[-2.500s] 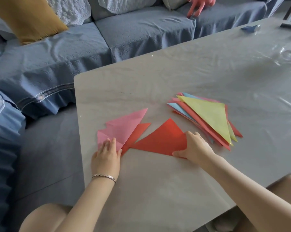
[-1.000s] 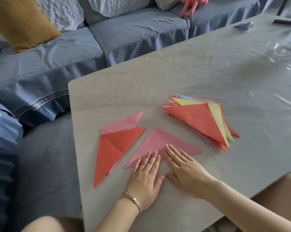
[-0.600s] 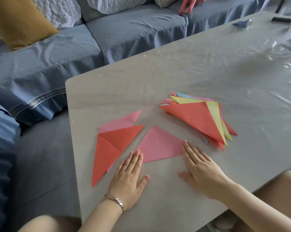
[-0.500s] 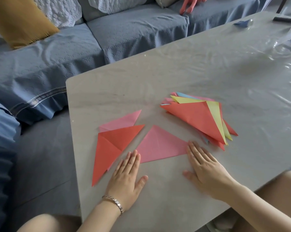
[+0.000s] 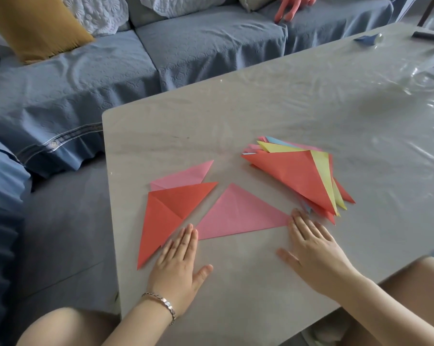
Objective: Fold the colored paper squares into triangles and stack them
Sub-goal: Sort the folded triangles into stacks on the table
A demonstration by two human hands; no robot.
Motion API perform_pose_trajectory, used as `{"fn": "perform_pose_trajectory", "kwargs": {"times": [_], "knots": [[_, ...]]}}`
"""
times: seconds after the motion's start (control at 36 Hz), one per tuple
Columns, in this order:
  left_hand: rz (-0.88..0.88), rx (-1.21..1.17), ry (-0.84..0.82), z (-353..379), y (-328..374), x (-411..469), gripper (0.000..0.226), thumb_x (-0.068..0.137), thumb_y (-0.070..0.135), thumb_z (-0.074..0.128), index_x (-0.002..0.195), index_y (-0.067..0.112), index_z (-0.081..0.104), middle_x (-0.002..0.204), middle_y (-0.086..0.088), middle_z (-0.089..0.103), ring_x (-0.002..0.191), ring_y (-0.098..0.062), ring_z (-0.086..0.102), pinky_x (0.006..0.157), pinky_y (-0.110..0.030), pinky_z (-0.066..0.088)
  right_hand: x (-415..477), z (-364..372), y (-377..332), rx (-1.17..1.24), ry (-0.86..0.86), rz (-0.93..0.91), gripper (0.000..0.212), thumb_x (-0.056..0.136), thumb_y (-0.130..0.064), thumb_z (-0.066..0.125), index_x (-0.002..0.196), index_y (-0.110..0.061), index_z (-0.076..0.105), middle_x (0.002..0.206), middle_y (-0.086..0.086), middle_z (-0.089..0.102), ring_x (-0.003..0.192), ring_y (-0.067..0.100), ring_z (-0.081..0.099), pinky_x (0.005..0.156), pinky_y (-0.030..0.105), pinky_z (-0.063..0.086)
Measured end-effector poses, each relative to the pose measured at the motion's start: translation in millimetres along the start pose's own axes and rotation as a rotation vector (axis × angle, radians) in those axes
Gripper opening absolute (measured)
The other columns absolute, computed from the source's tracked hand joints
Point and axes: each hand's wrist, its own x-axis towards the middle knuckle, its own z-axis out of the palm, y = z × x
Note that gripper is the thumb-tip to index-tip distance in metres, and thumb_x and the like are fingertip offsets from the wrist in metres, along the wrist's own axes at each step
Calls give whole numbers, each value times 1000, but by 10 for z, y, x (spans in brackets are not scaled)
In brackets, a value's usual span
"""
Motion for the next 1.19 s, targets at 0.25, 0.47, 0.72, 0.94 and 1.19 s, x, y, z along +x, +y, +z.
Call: {"fn": "perform_pose_trajectory", "kwargs": {"times": [0.25, 0.47, 0.72, 0.94, 1.19], "knots": [[26, -28, 462, -382, 28, 135, 36, 82, 22, 42, 92, 5, 72, 97, -10, 71, 87, -22, 70, 89, -32, 36, 313, -384, -322, 381, 118, 18, 35, 87, -27, 58, 122, -21, 58, 129, -4, 50, 123, 19, 43, 101, 26, 25], [-317, -161, 188, -431, -184, 344, 58, 74, 19, 75, 126, 5, 53, 138, -19, 45, 119, -32, 52, 93, -43, 44, 745, -479, -501, 281, -248, 198, 71, 76, -44, 69, 135, -24, 36, 128, 7, 38, 123, 27, 33, 98, 35, 32], [-470, -171, 71, -325, -209, 379, 47, 91, 34, 51, 134, 15, 45, 142, -3, 44, 128, -22, 41, 97, -35, 34, 655, -402, -451, 522, -233, 228, 13, 80, -26, 63, 82, -18, 53, 94, 3, 41, 98, 26, 46, 79, 30, 35], [-414, -85, 42, -355, -203, 372, 46, 85, -4, 40, 131, 5, 45, 122, -14, 56, 111, -33, 51, 81, -40, 43, 578, -688, -133, 859, 213, 123, 32, 84, -3, 58, 68, -28, 46, 63, -14, 45, 55, 6, 42, 50, 10, 35], [-180, -222, 376, -297, -40, 385, 45, 76, 1, 30, 107, -5, 63, 98, -18, 69, 84, -32, 68, 72, -38, 54, 818, -620, 418, 941, 452, 544, 46, 86, -10, 58, 130, -19, 47, 103, 9, 55, 90, 26, 52, 77, 29, 40]]}}
